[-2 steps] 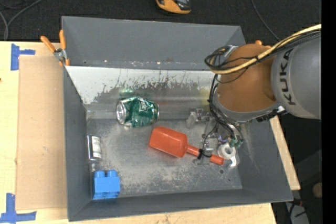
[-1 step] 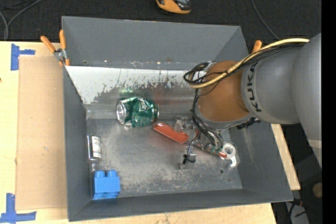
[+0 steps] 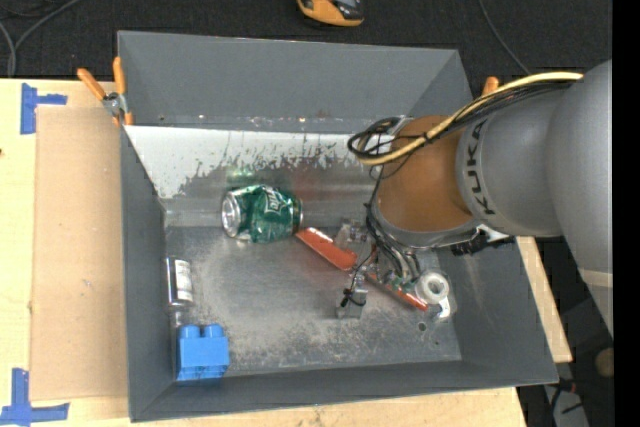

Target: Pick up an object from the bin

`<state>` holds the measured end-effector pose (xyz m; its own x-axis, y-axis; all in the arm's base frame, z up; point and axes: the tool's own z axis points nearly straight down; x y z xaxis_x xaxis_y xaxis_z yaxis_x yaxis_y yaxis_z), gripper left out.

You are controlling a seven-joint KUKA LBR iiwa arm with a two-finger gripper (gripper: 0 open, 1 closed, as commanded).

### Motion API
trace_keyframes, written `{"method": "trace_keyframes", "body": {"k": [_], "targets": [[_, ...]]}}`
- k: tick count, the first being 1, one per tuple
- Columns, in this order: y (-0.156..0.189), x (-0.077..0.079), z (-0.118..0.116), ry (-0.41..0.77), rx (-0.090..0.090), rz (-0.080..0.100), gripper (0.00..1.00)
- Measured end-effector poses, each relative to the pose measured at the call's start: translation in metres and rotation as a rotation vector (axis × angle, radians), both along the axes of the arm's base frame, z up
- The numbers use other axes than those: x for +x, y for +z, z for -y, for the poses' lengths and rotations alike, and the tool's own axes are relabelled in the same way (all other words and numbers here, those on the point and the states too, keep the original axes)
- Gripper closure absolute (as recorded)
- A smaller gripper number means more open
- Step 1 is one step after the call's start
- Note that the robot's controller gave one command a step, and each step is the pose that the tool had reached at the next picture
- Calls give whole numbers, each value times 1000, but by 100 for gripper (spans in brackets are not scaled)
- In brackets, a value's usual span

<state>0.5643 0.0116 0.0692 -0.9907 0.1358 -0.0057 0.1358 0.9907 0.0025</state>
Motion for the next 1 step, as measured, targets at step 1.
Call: {"method": "trace_keyframes", "body": {"k": [1], "targets": [[0, -21, 18, 65, 0, -13, 0]]}}
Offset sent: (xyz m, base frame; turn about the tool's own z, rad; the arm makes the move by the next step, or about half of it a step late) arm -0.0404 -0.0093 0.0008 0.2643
